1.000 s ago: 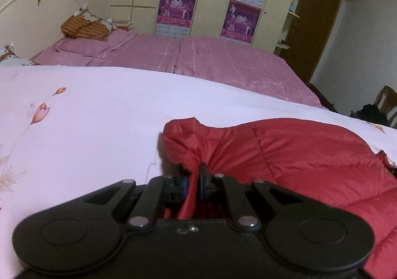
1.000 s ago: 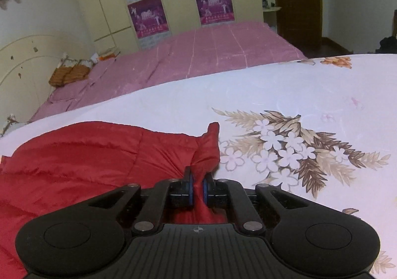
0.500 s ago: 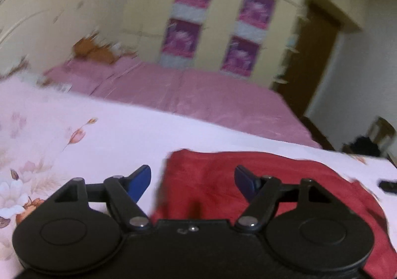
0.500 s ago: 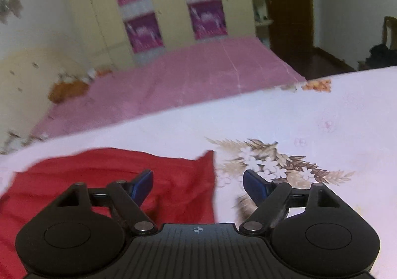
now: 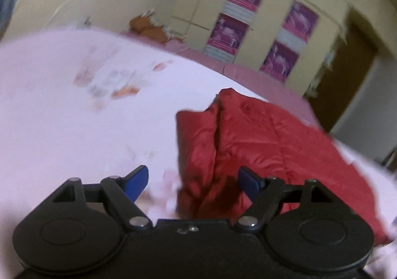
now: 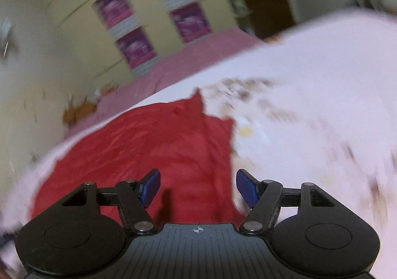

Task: Fold large clothes
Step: 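Lower the hem onto the jacket and open both tools, then grasp the folded jacket edge with the left tool while the right tool grasps beside it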

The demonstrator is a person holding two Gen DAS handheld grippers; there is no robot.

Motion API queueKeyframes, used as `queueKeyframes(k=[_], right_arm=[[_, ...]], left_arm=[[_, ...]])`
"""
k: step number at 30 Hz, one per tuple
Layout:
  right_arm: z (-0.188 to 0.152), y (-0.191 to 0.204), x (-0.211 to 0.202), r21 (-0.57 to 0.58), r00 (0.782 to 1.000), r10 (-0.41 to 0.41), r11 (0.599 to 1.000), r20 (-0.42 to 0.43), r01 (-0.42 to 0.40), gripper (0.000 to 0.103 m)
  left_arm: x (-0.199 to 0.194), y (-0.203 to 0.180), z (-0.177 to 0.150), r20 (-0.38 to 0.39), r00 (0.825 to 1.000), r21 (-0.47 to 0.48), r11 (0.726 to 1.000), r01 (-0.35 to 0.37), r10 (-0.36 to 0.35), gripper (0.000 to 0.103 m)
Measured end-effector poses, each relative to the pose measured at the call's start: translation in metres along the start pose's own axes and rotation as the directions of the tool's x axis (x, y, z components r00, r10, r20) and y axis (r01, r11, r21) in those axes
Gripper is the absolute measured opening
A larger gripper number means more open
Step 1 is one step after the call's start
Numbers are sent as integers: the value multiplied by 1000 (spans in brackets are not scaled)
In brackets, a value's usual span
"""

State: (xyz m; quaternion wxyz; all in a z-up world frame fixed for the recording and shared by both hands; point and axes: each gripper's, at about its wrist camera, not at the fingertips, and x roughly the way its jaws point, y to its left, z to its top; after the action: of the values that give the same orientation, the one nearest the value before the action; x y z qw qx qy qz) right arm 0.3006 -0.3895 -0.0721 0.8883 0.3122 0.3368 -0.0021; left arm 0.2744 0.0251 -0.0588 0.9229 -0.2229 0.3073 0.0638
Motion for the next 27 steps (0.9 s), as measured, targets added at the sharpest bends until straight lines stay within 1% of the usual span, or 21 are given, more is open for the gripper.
queueKeyframes(k=[2,3,5,6,7,9,11,13,16,18,20,23,24,27], right_arm=[[-13,-20,-14,127,999,37,991,-21,-34,68],[-14,-26,-15,172,998,56,984,-38,-49,68],[-25,-34,-13,262,993,98,962,-62,-79,68],[-27,-35,-11,286,991,115,954,-62,-92,68],[-30,-35,-7,319,989,137,941,-64,-109,68],[-34,-38,-1,356,984,166,925,-59,-135,68],[-36,-35,5,373,985,170,917,-42,-142,68],[-35,-33,7,403,982,185,902,-30,-158,68],[-37,-33,7,415,983,184,896,-26,-157,68],[-37,-33,11,418,982,187,894,-24,-160,68],[-34,-31,15,412,982,188,897,-23,-162,68],[-29,-27,25,393,983,183,905,-14,-163,68],[-28,-26,29,383,983,182,909,-12,-163,68],[-22,-15,40,302,986,164,941,-14,-152,67]], left_arm=[[-7,13,-8,-11,999,-103,994,39,-41,78],[-6,18,-10,-17,997,-166,984,67,-71,77],[-1,29,-19,-20,992,-286,951,114,-125,74],[4,30,-21,-18,990,-324,937,128,-141,73],[5,30,-29,-6,989,-341,930,138,-149,73],[11,27,-31,3,987,-355,923,150,-159,73],[17,21,-31,3,984,-368,914,169,-181,72],[25,20,-31,-4,980,-373,910,181,-197,68],[37,24,-31,-3,976,-404,893,198,-217,63],[43,24,-30,0,975,-418,886,201,-221,61],[48,24,-30,3,974,-425,882,205,-225,60],[61,19,-21,-2,975,-409,890,203,-224,58],[64,18,-19,-5,975,-403,892,203,-224,55],[75,15,-14,-7,976,-389,900,198,-218,50]])
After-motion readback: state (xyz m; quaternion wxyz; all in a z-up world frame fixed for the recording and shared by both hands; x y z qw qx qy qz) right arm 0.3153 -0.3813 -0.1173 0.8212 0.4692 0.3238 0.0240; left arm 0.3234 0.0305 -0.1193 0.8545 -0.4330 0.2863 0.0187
